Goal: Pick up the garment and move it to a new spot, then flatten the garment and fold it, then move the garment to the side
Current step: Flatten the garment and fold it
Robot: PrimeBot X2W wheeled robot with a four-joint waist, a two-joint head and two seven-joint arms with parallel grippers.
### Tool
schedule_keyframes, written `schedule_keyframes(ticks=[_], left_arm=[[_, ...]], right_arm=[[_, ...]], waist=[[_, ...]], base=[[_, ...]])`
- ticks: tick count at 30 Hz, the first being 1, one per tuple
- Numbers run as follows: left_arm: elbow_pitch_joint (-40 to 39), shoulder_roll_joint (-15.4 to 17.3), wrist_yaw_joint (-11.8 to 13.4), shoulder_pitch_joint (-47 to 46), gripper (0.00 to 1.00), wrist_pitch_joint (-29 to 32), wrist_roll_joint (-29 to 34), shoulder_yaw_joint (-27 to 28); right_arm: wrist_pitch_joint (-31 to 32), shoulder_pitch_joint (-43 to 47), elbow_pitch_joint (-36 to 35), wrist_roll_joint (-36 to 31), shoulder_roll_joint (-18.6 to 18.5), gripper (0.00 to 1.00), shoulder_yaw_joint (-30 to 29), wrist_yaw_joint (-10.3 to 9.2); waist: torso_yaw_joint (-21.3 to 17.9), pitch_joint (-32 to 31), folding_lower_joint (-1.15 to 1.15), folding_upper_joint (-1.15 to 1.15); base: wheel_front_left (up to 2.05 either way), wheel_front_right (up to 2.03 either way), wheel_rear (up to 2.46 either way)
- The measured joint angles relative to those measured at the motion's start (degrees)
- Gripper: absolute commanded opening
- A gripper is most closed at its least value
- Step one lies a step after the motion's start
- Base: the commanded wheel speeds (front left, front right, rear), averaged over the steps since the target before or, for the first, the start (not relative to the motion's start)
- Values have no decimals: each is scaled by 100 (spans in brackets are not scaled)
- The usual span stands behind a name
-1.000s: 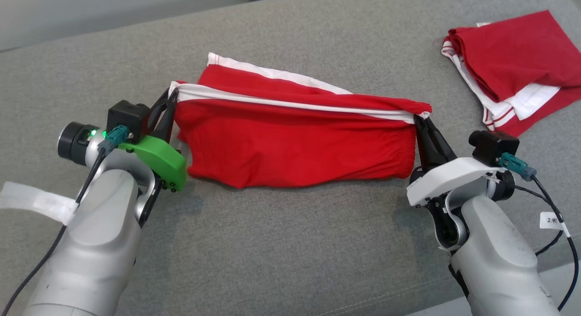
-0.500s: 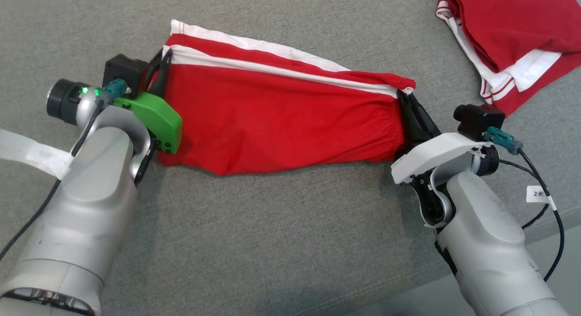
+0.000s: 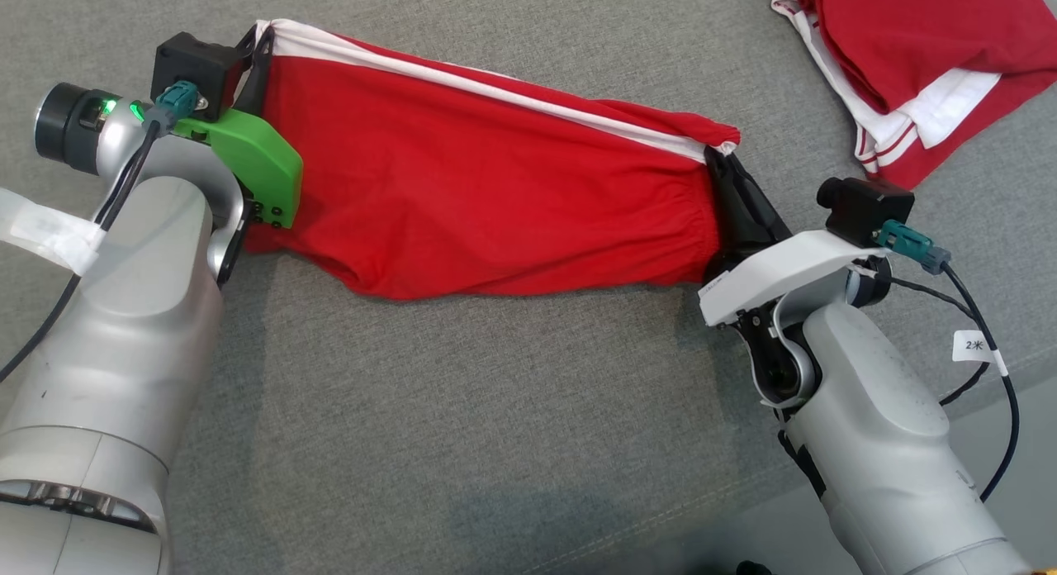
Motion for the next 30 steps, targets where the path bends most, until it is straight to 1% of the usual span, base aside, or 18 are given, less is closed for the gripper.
schedule_keyframes(ticks=[5, 6, 7, 8, 9, 12, 14, 17, 21, 28, 30], left_arm=[[177, -33, 0, -55, 0, 0, 25, -66], [245, -47, 0, -66, 0, 0, 26, -74], [320, -66, -2, -69, 9, 0, 25, -79], [415, -86, -11, -69, 40, 0, 11, -79], [460, -98, -12, -69, 100, 0, 1, -82], [477, -127, -16, -69, 100, 0, -26, -73], [416, -138, -10, -68, 100, 0, -59, -31], [158, -126, 64, -35, 100, 0, -113, 92], [-216, -109, 143, 169, 100, 0, -148, 254], [-450, -111, 177, 773, 100, 0, -260, 547], [-444, -130, 177, 954, 100, 0, -313, 630]], right_arm=[[0, -13, -37, 75, -1, 0, 70, 0], [0, -14, -41, 81, -1, 22, 89, 0], [0, -19, -29, 99, -3, 71, 119, 0], [0, -27, -14, 123, -2, 100, 154, 0], [0, -35, -12, 134, -3, 100, 172, 0], [0, -65, -26, 112, -2, 100, 221, 0], [0, -66, -82, -1, -3, 100, 175, 0], [0, -60, -208, -190, -2, 100, -5, 0], [0, 76, -441, -609, 0, 100, -422, 0], [0, 546, -947, -1425, -2, 100, -1313, -1], [-1, 710, -1077, -1507, -3, 100, -1535, -1]], waist=[[-59, 40, 0, 0], [-71, 50, 0, 0], [-82, 59, 0, 0], [-92, 67, 0, 0], [-100, 75, 0, 0], [-104, 97, 0, 0], [-93, 103, 0, 0], [-65, 85, 0, 0], [-18, 14, 0, 0], [61, -235, 0, 0], [87, -318, 0, 0]], base=[[0, 0, 0], [0, 0, 0], [0, 0, 0], [0, 0, 0], [0, 0, 0], [0, 0, 0], [0, 0, 0], [0, 0, 0], [0, 0, 0], [0, 0, 0], [0, 0, 0]])
